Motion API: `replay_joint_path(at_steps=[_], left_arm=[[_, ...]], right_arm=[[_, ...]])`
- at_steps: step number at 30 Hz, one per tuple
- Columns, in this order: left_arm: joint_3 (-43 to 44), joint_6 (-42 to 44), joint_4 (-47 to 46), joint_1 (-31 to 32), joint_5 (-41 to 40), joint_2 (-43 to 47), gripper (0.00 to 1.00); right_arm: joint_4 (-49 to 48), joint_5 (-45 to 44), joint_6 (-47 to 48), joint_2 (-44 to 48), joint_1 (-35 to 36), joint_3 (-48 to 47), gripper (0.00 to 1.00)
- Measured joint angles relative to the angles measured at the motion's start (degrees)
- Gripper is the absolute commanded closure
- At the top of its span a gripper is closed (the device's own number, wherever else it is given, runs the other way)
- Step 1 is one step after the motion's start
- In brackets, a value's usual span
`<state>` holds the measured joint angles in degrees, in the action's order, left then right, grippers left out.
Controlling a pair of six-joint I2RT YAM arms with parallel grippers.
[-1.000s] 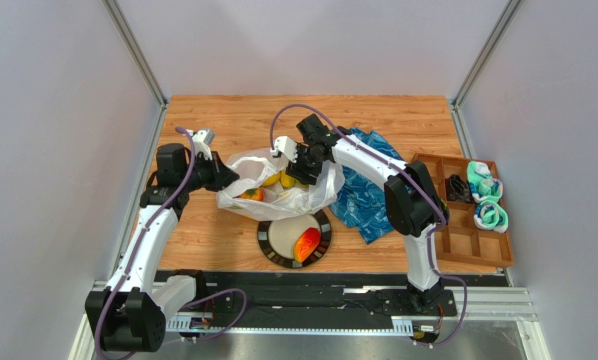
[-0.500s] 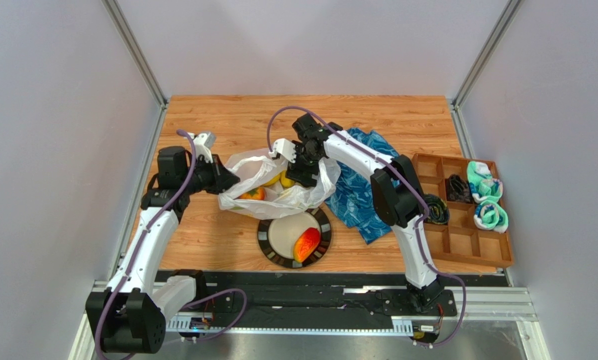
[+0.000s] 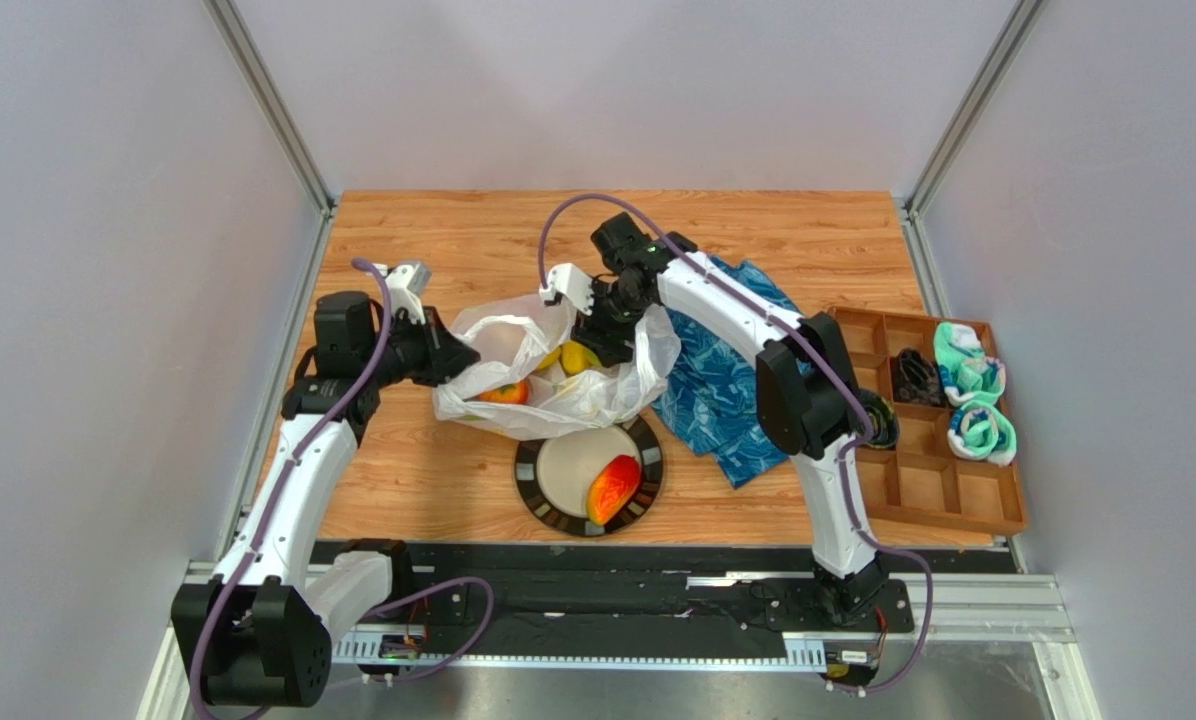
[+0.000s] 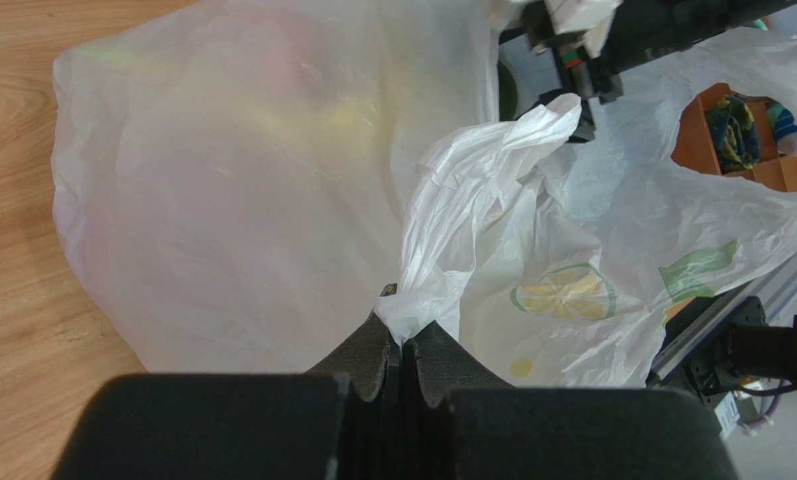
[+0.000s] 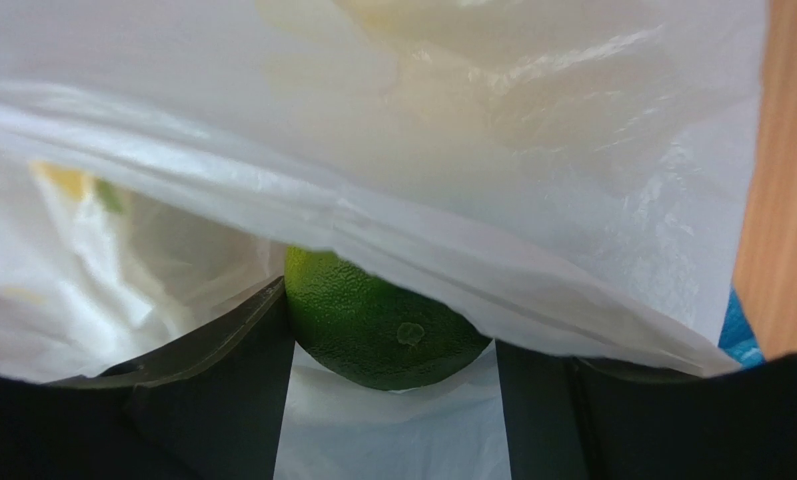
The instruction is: Take the fake fruits out of the plastic bag
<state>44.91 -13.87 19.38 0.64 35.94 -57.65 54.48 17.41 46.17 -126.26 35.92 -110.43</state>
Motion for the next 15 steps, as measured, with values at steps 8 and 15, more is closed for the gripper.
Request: replay_joint_path(at_steps=[8, 15], left_arm=[[-0.39, -1.42, -2.03, 0.00, 0.02, 0.00, 1.00], [-0.39, -2.69, -2.60, 0.00, -0.09, 0.00, 1.00]], right_arm=[[-3.69, 8.98, -9.84, 13.55, -0.11, 0.66, 0.53], [-1.79, 15.13, -12.83, 22.80, 1.66, 1.79, 0.54]])
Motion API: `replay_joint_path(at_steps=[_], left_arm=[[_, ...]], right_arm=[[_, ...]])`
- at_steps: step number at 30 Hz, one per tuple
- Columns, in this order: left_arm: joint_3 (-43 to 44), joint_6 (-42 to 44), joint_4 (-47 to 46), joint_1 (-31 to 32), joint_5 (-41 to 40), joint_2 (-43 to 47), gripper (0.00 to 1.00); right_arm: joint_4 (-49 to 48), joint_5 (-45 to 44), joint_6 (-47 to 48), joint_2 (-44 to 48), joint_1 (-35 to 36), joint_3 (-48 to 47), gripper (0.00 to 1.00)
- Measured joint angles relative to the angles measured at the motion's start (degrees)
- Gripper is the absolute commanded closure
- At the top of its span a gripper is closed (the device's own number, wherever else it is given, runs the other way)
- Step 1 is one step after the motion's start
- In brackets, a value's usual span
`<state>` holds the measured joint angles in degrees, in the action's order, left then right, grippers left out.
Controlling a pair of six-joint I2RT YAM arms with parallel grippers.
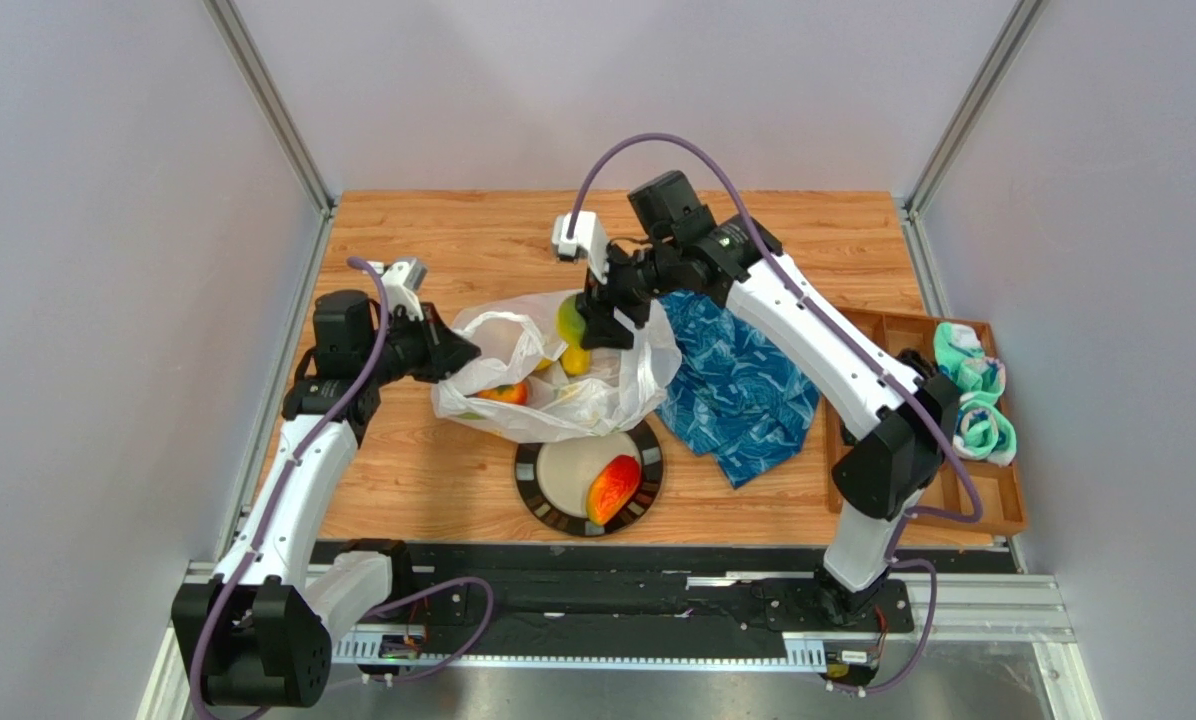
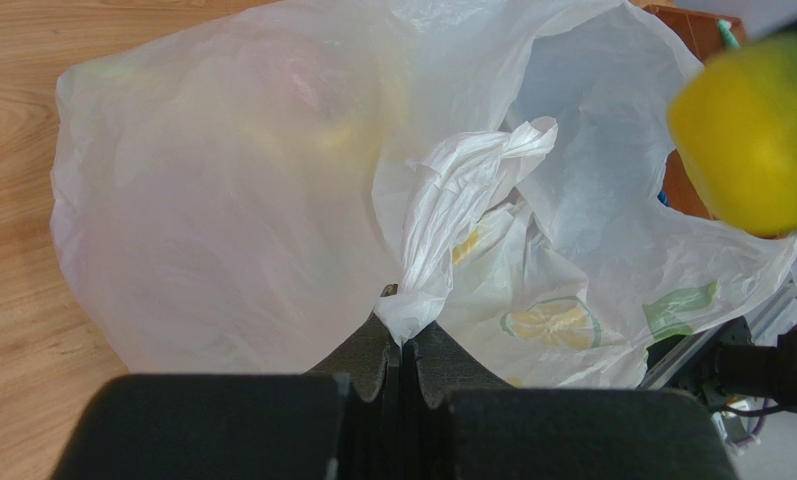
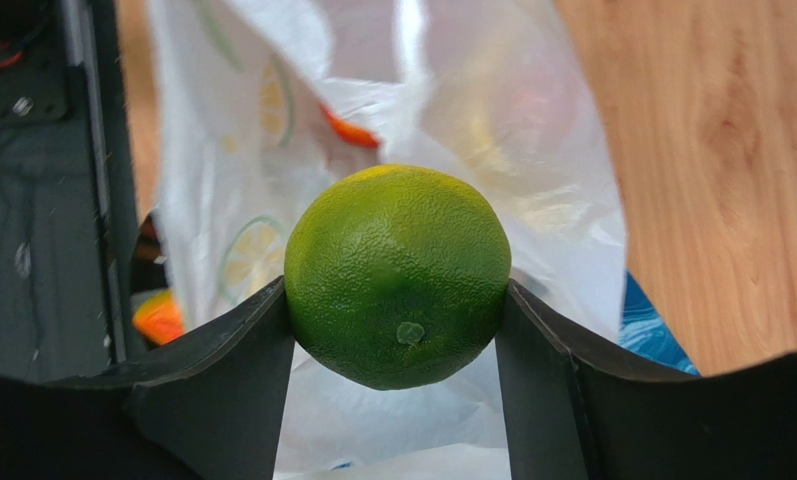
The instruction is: Take the fake fruits out of the plastic bag
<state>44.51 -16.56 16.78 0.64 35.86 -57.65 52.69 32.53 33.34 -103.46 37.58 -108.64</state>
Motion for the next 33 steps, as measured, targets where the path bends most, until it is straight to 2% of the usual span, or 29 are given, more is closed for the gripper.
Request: replay_joint_path(at_steps=[4, 9, 13, 17, 22, 27, 31, 33], left_arm=[[0.00, -0.48, -0.46, 0.00, -0.63, 0.00, 1.00], [0.00, -1.11, -0.87, 0.00, -1.27, 0.26, 1.00], [0.00, -1.16, -1.29, 0.00, -1.77, 1.33, 1.00], [0.00, -1.14, -1.25, 0.00, -1.88, 2.21, 1.00], [0.00, -0.90, -0.74, 0.00, -1.95, 2.60, 1.00], [0.00, -0.70, 0.44, -1.46, -2.05, 2.99, 1.00], [0.00, -0.11, 0.61, -2.08, -2.29, 3.23, 1.00], [0.00, 0.20, 0.61, -2.29, -2.32, 3.23, 1.00]], right_arm=[[8.52, 0.55, 6.71, 5.77, 4.46, 5.49, 0.58], [18.78, -2.78, 17.68, 12.63, 7.13, 17.86, 0.59], [22.18, -7.87, 23.26, 18.16, 6.29, 29.55, 0.59], [21.00, -12.94, 23.61, 19.21, 5.64, 36.46, 0.59], [12.68, -17.77, 20.20, 10.49, 4.52, 35.67, 0.59], [7.08, -20.17, 15.65, -0.96, 3.91, 26.88, 0.59], [4.13, -20.22, 13.94, -3.89, 4.00, 22.36, 0.57], [3.98, -19.63, 13.44, -4.13, 4.37, 21.92, 0.53]])
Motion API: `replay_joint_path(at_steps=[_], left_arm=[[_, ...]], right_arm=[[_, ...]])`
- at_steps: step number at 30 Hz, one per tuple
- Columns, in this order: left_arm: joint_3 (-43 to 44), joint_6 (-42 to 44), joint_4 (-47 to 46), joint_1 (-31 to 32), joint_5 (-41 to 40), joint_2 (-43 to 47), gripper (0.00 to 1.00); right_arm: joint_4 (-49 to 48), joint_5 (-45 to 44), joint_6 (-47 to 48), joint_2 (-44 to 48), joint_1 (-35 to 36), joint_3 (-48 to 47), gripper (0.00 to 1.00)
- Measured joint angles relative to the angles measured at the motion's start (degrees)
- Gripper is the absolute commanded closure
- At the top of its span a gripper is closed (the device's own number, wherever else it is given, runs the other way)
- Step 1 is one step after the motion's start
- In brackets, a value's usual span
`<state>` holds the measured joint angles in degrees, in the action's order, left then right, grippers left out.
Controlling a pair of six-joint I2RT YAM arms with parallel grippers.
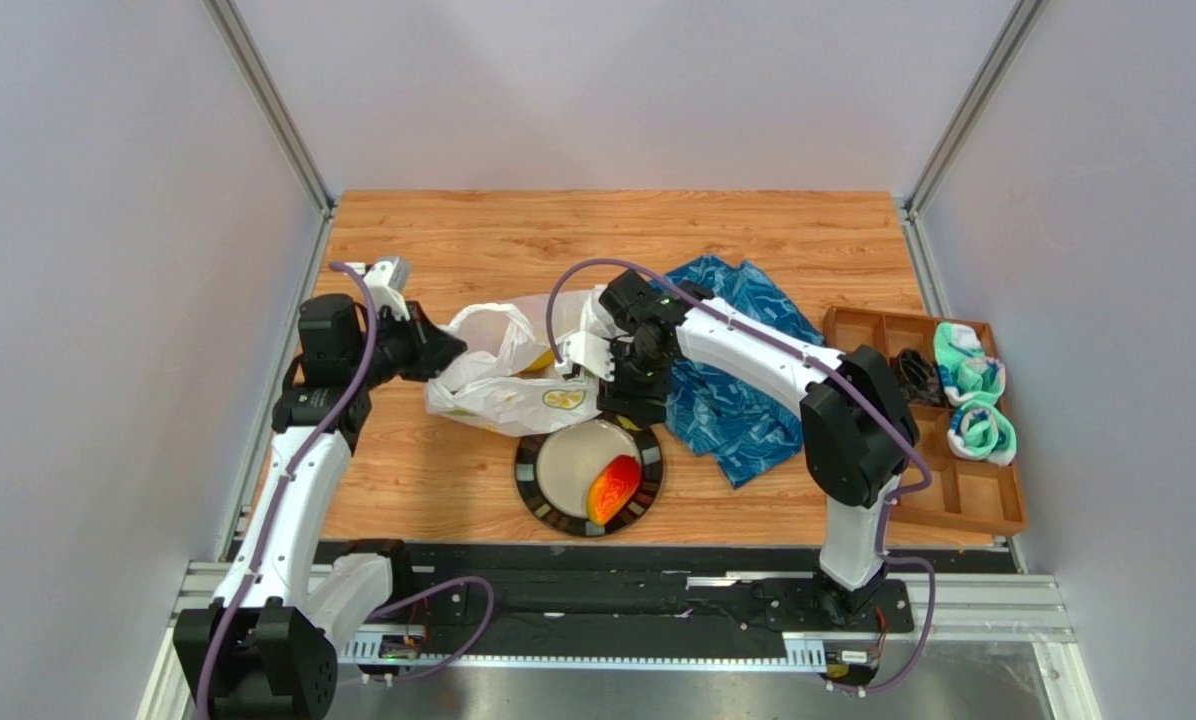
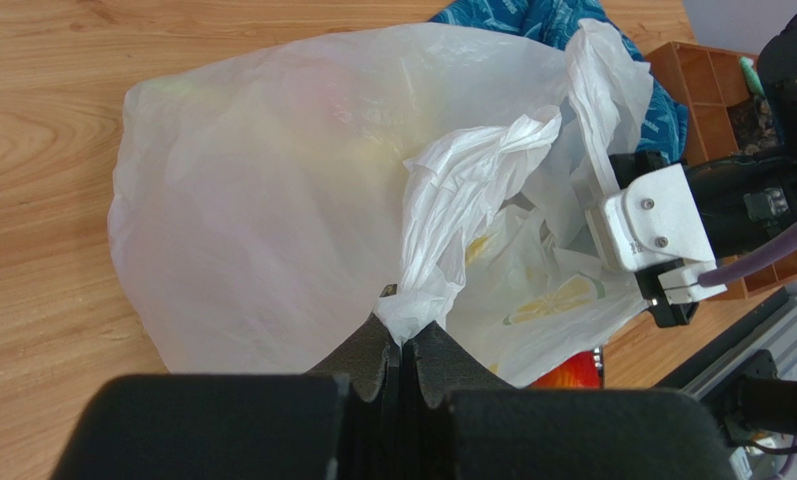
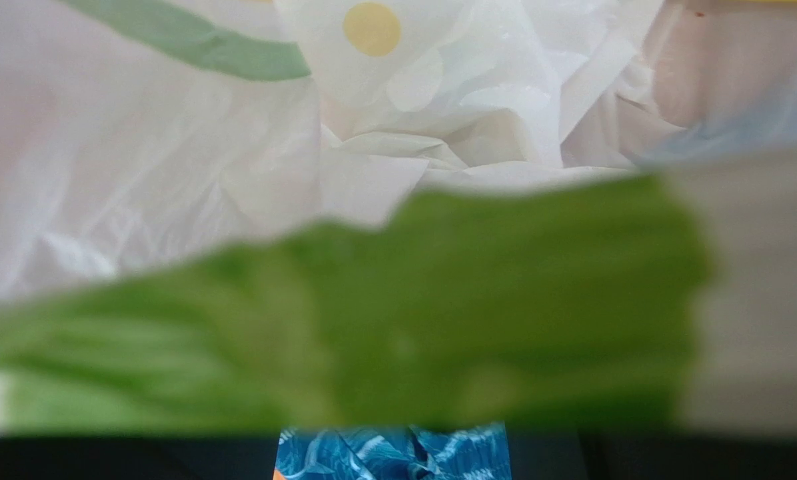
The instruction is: Take the fake fruits out of the plastic bag
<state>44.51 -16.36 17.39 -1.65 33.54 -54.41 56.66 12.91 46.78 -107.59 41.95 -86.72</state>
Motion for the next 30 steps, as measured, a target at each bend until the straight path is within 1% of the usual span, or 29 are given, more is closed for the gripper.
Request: replay_joint_path(at_steps=[3, 4, 6, 7, 8, 13, 17, 19, 21, 24, 25, 27, 28, 30], left_arm=[[0.00, 0.13, 0.00, -0.09, -0.07, 0.07, 1.00], [0.00, 0.13, 0.00, -0.11, -0.07, 0.11, 1.00], [0.00, 0.13, -0.02, -0.24, -0.07, 0.37, 1.00], [0.00, 0.11, -0.02, -0.28, -0.09, 0.55, 1.00], [0.00, 0.09, -0.02, -0.33, -0.07, 0.68, 1.00], [-0.02, 0.02, -0.04, -0.33, 0.00, 0.83, 1.00], [-0.04, -0.07, -0.15, -0.33, 0.02, 0.83, 1.00], [-0.28, -0.13, -0.52, -0.33, 0.04, 0.83, 1.00], [-0.59, -0.17, -0.52, -0.33, 0.24, 0.85, 1.00], [-1.05, -0.22, -0.46, -0.33, 0.57, 0.96, 1.00], [-1.29, -0.24, -0.48, -0.35, 0.59, 1.14, 1.00], [-1.64, -0.31, -0.48, -0.35, 0.74, 1.62, 1.00], [-1.77, -0.37, -0.46, -0.37, 0.81, 1.88, 1.00], [-1.92, -0.50, -0.46, -0.37, 1.01, 2.34, 1.00]], right_arm=[[-0.35, 1.51, -0.44, 0.28, 1.05, 2.14, 0.44], [-0.44, 1.51, -0.46, 0.39, 1.38, 2.36, 0.36], [-0.79, 2.34, -0.50, 1.57, 1.97, 3.93, 0.28], [-0.81, 2.73, -0.74, 2.03, 2.19, 4.46, 0.03], [-0.59, 3.39, -1.09, 2.29, 2.29, 5.14, 0.00], [0.04, 5.49, -4.24, 2.78, 2.43, 5.88, 0.00], [1.95, 7.15, -5.90, 6.05, 1.68, 5.07, 0.01], [4.90, 8.02, -6.10, 8.39, 1.42, 2.10, 0.02], [8.26, 9.16, -6.05, 10.62, 1.22, -2.99, 0.03], [9.94, 10.99, -6.19, 14.75, 1.14, -11.56, 0.09], [9.20, 11.65, -6.64, 16.79, 1.16, -14.14, 0.14], [6.03, 12.24, -7.63, 20.09, 1.16, -15.76, 0.21], [4.26, 12.28, -8.09, 21.38, 1.16, -15.61, 0.28], [-1.77, 12.17, -9.42, 23.30, 1.29, -13.90, 0.33]])
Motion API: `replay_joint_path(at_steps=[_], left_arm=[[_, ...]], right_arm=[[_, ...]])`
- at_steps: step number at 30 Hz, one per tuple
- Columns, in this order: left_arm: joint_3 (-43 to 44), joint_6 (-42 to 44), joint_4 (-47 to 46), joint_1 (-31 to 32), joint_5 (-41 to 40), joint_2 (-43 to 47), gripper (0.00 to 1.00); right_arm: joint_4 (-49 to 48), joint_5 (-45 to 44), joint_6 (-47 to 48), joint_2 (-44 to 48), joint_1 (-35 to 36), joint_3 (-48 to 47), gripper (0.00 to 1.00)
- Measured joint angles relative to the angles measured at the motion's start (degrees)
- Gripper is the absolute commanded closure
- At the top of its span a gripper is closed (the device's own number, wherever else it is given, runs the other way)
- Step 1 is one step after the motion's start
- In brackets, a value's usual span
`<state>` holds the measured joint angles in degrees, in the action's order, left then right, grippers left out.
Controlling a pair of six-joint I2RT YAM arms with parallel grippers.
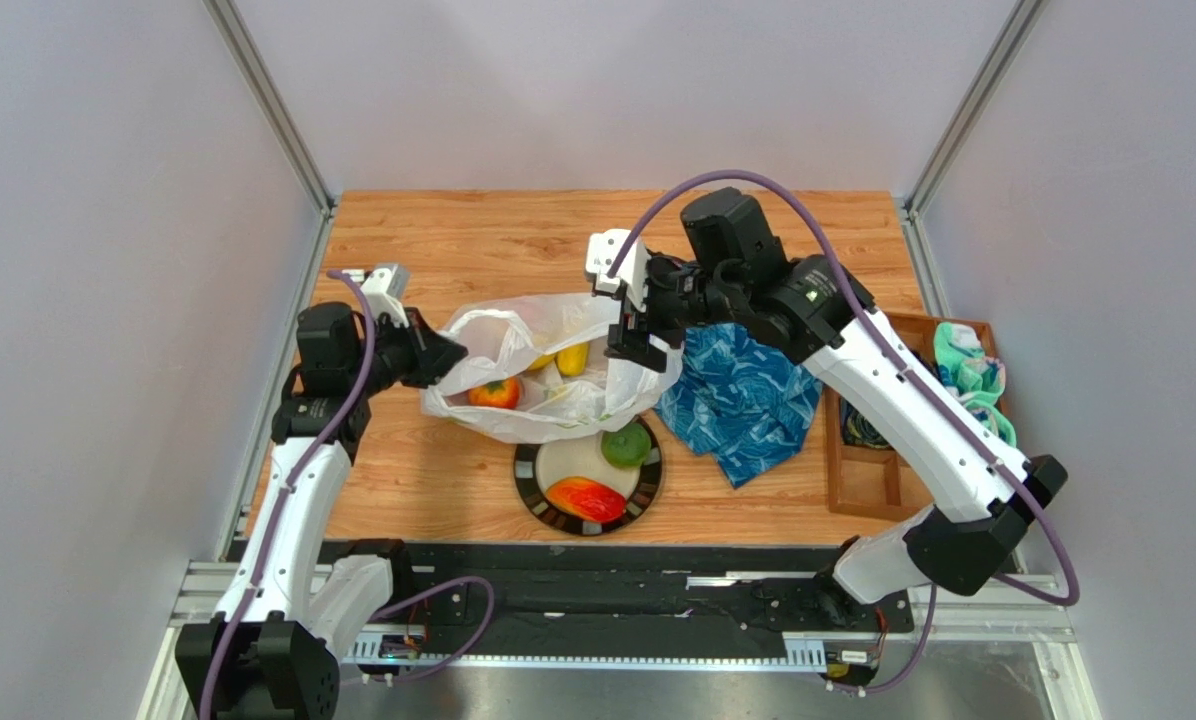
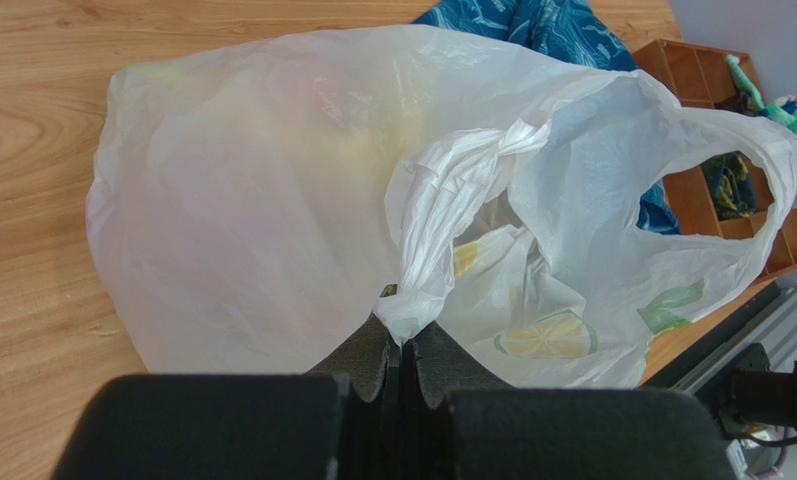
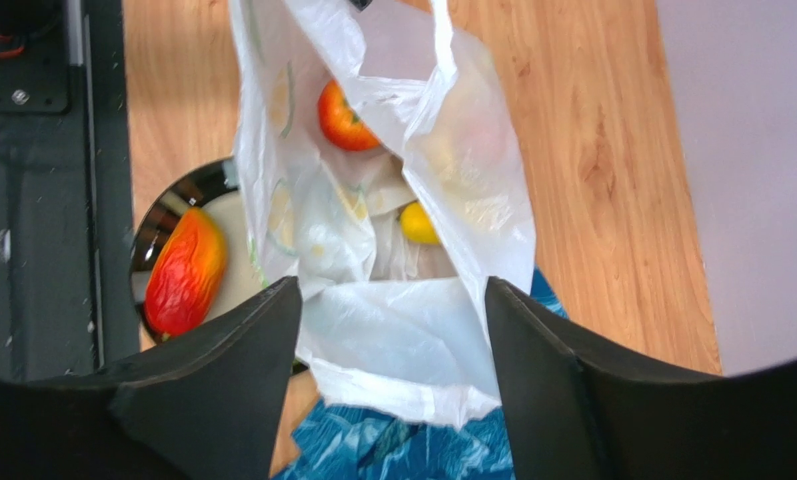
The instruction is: Take the fake fruits out of the plastic bag
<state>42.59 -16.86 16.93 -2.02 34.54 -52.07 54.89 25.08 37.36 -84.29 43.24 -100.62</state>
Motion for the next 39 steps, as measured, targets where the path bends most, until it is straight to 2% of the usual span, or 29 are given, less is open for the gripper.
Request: replay_joint_path(at_steps=[1, 3, 4, 7, 10, 14, 15, 19, 21, 25, 31, 39], left_arm=[[0.00, -0.09, 0.00, 0.00, 0.09, 0.15, 1.00], [0.00, -0.39, 0.04, 0.00, 0.35, 0.37, 1.00], [0.00, -0.57, 0.04, 0.00, 0.48, 0.42, 1.00], [0.04, -1.16, 0.28, 0.00, 0.90, 0.76, 1.00], [0.24, -2.12, 0.61, -0.09, 1.64, 1.38, 1.00], [1.84, -3.67, 1.07, -0.33, 3.58, 1.95, 1.00], [2.62, -3.91, 1.38, -0.35, 4.28, 1.97, 1.00], [5.05, -4.11, 2.71, -0.37, 7.41, 2.10, 1.00], [5.42, -4.11, 3.67, -0.35, 8.94, 2.34, 1.00], [5.42, -3.98, 6.54, -0.26, 11.56, 2.45, 1.00], [6.69, -0.48, 13.11, 2.69, 14.99, 3.72, 1.00], [9.03, 4.85, 24.72, 3.54, 19.63, 8.63, 1.00]], right_arm=[[-3.13, -0.07, -0.55, -0.04, 0.17, 1.22, 0.40], [-6.82, -0.07, -0.94, -2.36, 0.48, 2.05, 0.45], [-8.59, -0.13, -1.18, -4.52, 0.66, 1.97, 0.53], [-10.93, -0.72, -1.49, -14.49, 0.98, 1.66, 0.64], [-8.70, -2.45, -1.33, -22.43, 0.98, 1.64, 0.72], [-5.25, -6.32, -1.05, -26.32, 0.76, 2.03, 0.73], [-4.83, -7.45, -1.07, -26.32, 0.68, 2.38, 0.72], [-4.52, -10.73, -3.19, -27.10, -0.07, 1.73, 0.33], [-4.46, -12.39, -5.81, -29.57, -0.28, -1.05, 0.26], [-5.35, -15.28, -12.68, -37.40, -0.46, -8.87, 0.28], [-4.52, -16.61, -21.29, -39.17, -0.37, -8.92, 0.27], [-4.55, -16.81, -27.78, -39.17, -0.07, -8.83, 0.29]])
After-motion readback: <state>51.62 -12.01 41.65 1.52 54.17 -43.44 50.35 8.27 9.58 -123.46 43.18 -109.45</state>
